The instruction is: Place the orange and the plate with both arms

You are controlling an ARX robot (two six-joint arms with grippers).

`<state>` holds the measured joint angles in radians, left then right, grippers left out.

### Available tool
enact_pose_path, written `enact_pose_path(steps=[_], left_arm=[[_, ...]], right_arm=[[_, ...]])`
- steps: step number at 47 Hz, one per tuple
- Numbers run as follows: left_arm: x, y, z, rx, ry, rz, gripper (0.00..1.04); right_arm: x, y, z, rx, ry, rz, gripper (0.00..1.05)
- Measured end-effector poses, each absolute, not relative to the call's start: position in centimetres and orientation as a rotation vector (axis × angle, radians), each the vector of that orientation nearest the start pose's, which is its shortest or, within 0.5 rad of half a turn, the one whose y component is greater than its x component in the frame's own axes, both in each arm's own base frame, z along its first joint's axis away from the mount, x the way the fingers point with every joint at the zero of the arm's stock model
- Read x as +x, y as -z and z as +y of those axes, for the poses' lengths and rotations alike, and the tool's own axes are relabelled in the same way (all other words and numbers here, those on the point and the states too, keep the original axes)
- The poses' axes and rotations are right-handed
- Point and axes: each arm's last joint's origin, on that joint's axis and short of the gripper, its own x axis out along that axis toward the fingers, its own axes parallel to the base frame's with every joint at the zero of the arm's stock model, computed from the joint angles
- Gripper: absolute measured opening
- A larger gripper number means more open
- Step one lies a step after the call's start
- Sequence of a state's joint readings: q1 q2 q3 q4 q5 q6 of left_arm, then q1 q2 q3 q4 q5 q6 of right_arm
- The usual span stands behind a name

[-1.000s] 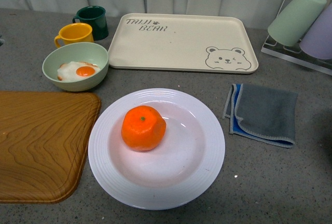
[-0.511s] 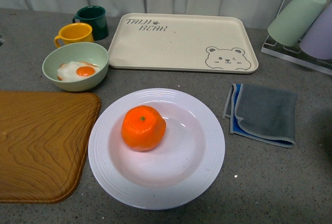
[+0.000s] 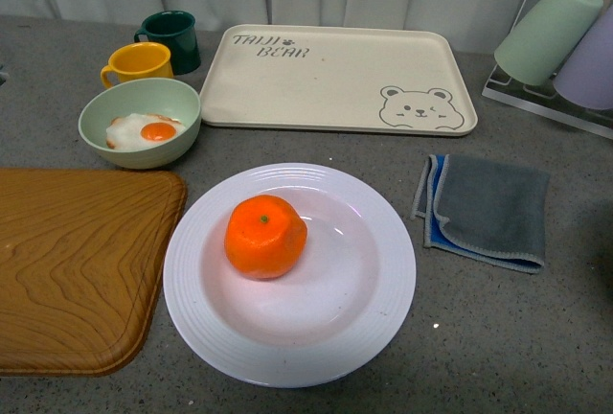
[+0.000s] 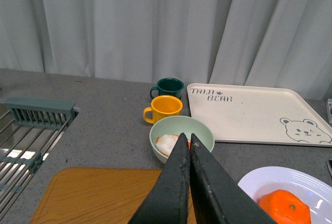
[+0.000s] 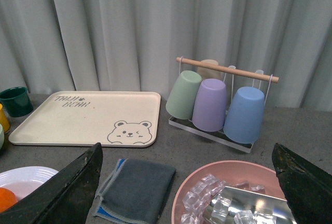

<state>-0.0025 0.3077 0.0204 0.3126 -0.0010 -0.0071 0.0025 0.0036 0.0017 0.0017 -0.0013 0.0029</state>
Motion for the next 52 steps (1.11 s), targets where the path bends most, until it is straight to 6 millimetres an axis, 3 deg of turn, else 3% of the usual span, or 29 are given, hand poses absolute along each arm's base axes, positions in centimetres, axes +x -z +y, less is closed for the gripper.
enact_pose_path(steps=[31, 35, 39, 44, 52], left_arm=[[9.7, -17.0, 0.0, -0.007, 0.003, -0.017, 0.04], [9.7, -17.0, 0.0, -0.007, 0.003, -0.017, 0.22], [9.7, -17.0, 0.0, -0.007, 0.003, -0.018, 0.42], [9.7, -17.0, 0.0, -0.007, 0.003, -0.018, 0.65], [9.7, -17.0, 0.0, -0.007, 0.003, -0.018, 0.98]], right_arm=[[9.8, -16.4, 0.0, 0.003, -0.004, 0.0, 0.95], [9.9, -16.3, 0.0, -0.056, 0.021, 0.016, 0.95], [11.3, -16.3, 0.6, -0.145, -0.011, 0.105, 0.95], [14.6, -15.9, 2.0, 0.026, -0.151, 0.332, 0.95], [19.3, -13.2, 4.9, 0.295, -0.27, 0.639, 0.95]])
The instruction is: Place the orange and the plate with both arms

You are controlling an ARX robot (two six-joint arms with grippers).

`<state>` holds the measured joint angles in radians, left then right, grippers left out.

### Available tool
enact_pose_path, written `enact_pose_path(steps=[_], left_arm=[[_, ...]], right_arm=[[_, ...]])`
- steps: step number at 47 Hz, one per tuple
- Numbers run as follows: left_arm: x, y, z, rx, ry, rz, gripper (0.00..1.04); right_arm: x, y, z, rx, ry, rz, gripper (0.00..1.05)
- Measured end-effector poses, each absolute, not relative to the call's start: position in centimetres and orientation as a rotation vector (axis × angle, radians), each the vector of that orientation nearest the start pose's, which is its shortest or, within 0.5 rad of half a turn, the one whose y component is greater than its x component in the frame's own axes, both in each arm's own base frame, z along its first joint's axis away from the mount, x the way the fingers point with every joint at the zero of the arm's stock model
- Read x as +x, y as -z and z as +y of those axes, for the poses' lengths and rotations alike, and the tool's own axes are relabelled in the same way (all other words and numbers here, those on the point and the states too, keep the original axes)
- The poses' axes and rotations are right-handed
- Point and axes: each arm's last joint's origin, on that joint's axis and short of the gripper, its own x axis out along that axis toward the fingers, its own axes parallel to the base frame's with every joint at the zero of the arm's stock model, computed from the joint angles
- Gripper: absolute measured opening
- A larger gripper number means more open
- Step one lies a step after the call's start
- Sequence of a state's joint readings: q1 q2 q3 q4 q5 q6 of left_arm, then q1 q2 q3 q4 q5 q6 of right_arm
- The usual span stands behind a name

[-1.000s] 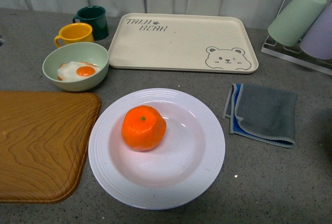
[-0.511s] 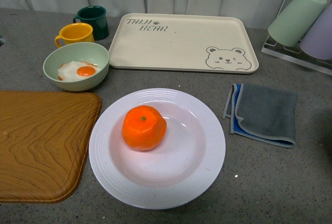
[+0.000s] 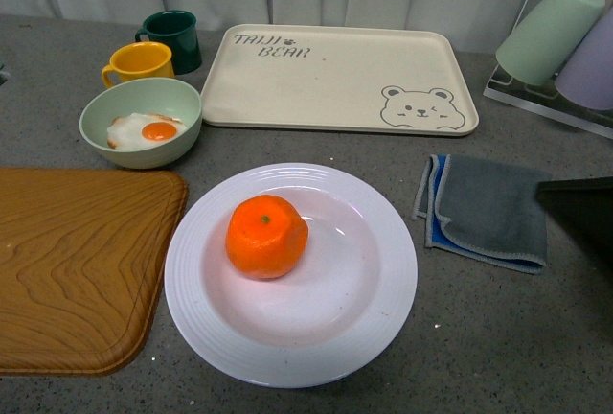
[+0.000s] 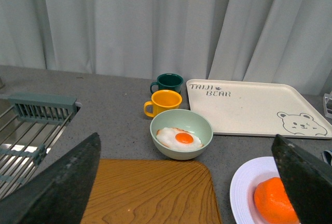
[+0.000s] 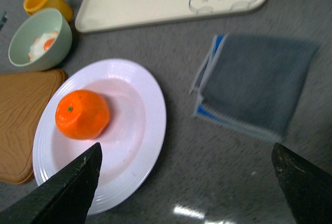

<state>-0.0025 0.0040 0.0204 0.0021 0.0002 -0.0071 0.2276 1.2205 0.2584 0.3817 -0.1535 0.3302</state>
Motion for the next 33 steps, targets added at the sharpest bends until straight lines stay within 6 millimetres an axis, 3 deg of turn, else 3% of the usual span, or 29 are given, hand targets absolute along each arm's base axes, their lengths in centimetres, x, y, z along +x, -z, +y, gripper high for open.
enact_pose_path(steps=[7, 12, 22, 30, 33], left_arm=[[9.7, -17.0, 0.0, -0.005, 0.003, -0.018, 0.98], [9.7, -17.0, 0.0, -0.005, 0.003, -0.018, 0.98], [9.7, -17.0, 0.0, -0.005, 0.003, -0.018, 0.98], [9.7, -17.0, 0.0, -0.005, 0.003, -0.018, 0.98], [9.7, -17.0, 0.0, -0.005, 0.003, -0.018, 0.98]], right_arm=[[23.7, -9.5, 7.2, 0.496, -0.309, 0.962, 0.95], [25.9, -7.4, 8.6, 0.589, -0.322, 1.07, 0.95], [28.2, -6.5, 10.7, 0.687, -0.37, 1.151, 0.95], [29.4, -4.9, 12.2, 0.747, -0.303, 1.273, 0.95], [29.7, -3.9, 12.8, 0.742, -0.255, 1.338, 0.84]])
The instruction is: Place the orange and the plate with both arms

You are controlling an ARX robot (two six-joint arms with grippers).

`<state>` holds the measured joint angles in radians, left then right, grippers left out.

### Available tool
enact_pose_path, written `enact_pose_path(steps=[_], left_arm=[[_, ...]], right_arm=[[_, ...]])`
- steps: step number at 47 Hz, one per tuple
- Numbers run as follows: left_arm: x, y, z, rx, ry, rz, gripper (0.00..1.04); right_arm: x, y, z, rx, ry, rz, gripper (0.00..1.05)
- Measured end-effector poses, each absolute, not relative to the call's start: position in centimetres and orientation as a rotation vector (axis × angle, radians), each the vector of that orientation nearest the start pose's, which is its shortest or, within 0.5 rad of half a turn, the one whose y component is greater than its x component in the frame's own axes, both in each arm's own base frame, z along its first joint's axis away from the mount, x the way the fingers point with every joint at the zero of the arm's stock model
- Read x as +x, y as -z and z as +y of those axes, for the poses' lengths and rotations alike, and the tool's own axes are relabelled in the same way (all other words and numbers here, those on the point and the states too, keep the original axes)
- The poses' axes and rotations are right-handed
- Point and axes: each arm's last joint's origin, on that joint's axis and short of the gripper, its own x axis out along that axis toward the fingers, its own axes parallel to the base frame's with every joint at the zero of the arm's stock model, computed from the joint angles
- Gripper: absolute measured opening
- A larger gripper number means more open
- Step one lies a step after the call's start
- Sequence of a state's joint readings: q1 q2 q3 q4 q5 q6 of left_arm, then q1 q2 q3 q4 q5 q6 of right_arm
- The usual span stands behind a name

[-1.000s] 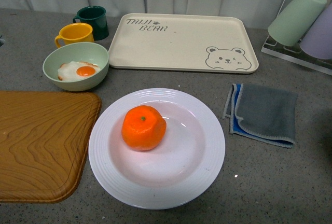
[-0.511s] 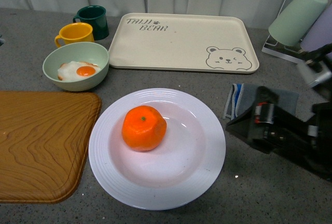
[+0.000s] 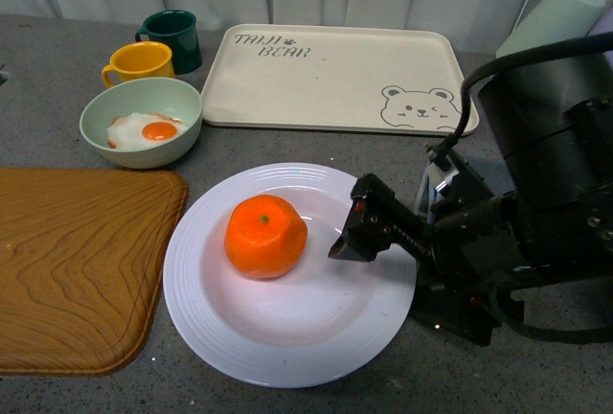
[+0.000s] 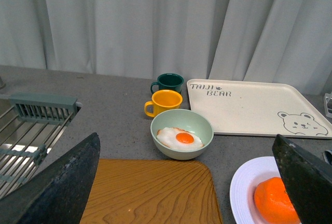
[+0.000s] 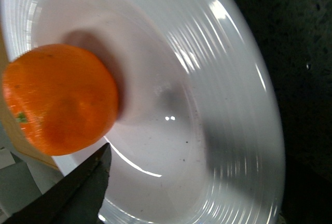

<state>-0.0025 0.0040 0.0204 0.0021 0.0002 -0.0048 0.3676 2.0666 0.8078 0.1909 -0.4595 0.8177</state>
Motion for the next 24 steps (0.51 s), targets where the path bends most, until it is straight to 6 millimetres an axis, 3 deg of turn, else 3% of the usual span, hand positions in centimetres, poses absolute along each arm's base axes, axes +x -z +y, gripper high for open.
enact_pose_path(steps=[9, 17, 24], left_arm=[[9.7, -17.0, 0.0, -0.005, 0.003, -0.018, 0.98], [9.7, -17.0, 0.0, -0.005, 0.003, -0.018, 0.98], [9.7, -17.0, 0.0, -0.005, 0.003, -0.018, 0.98]], right_arm=[[30.8, -3.4, 13.6, 0.725, -0.203, 1.397, 0.55], [31.1, -3.0, 13.2, 0.742, -0.159, 1.452, 0.22], [31.0, -4.1, 12.3, 0.841, -0.202, 1.436, 0.11]])
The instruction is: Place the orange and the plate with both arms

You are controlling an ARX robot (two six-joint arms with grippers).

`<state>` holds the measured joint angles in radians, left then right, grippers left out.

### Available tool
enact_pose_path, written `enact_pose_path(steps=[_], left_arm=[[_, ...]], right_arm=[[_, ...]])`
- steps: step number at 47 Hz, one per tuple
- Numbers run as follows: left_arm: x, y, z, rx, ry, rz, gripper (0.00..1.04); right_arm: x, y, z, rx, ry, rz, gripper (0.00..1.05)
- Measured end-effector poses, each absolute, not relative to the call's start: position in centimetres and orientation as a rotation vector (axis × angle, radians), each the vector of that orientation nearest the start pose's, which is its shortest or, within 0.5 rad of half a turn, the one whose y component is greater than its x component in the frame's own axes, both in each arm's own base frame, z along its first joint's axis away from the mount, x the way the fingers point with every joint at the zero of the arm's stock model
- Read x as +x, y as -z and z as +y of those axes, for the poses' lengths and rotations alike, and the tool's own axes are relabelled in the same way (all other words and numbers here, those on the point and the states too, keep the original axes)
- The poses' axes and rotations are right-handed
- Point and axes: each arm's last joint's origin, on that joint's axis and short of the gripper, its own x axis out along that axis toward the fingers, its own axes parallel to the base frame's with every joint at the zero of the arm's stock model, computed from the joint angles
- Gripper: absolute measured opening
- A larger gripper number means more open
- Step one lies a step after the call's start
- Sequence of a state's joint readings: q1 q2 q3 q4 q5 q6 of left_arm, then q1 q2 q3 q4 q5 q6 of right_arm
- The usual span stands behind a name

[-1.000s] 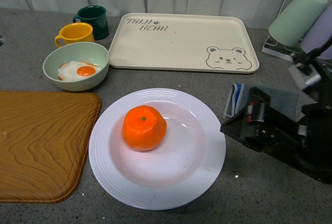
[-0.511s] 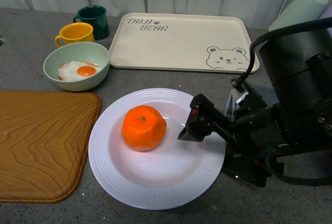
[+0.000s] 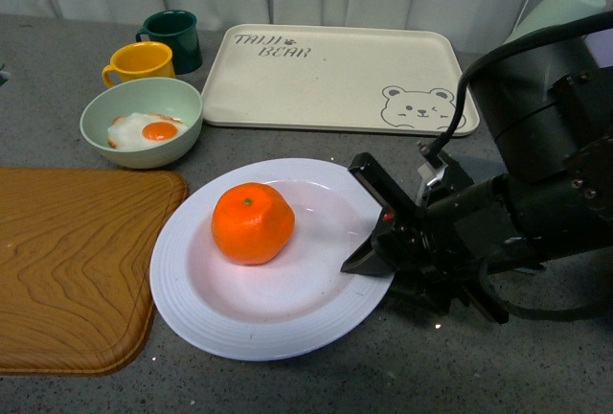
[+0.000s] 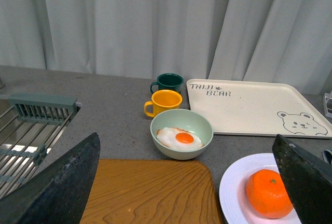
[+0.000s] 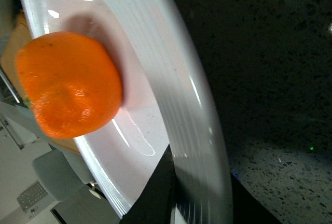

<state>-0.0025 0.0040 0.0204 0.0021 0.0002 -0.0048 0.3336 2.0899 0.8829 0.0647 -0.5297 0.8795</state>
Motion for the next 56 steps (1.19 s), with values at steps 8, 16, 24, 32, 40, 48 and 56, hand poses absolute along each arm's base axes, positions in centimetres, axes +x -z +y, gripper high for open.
enact_pose_path(steps=[8, 16, 24, 32, 40, 48, 56], left_arm=[[9.7, -17.0, 0.0, -0.005, 0.002, -0.018, 0.98], [9.7, -17.0, 0.0, -0.005, 0.003, -0.018, 0.98], [9.7, -17.0, 0.0, -0.005, 0.003, -0.018, 0.98], [9.7, -17.0, 0.0, -0.005, 0.003, -0.018, 0.98], [9.7, -17.0, 0.0, -0.005, 0.003, -0.018, 0.98], [9.7, -17.0, 0.0, -0.005, 0.003, -0.018, 0.98], [9.7, -17.0, 0.0, -0.005, 0.003, -0.018, 0.98]], right_arm=[[30.1, -5.1, 10.4, 0.914, -0.243, 1.292, 0.04], [29.5, -5.1, 9.0, 0.968, -0.291, 1.197, 0.04], [30.2, -6.8, 8.2, 1.019, -0.415, 1.048, 0.04], [32.9, -7.5, 7.9, 1.055, -0.424, 0.981, 0.04], [38.1, -7.1, 8.4, 1.123, -0.416, 0.951, 0.04], [44.3, -6.3, 10.1, 1.174, -0.388, 0.985, 0.04], [48.4, -4.8, 12.6, 1.161, -0.36, 1.046, 0.04]])
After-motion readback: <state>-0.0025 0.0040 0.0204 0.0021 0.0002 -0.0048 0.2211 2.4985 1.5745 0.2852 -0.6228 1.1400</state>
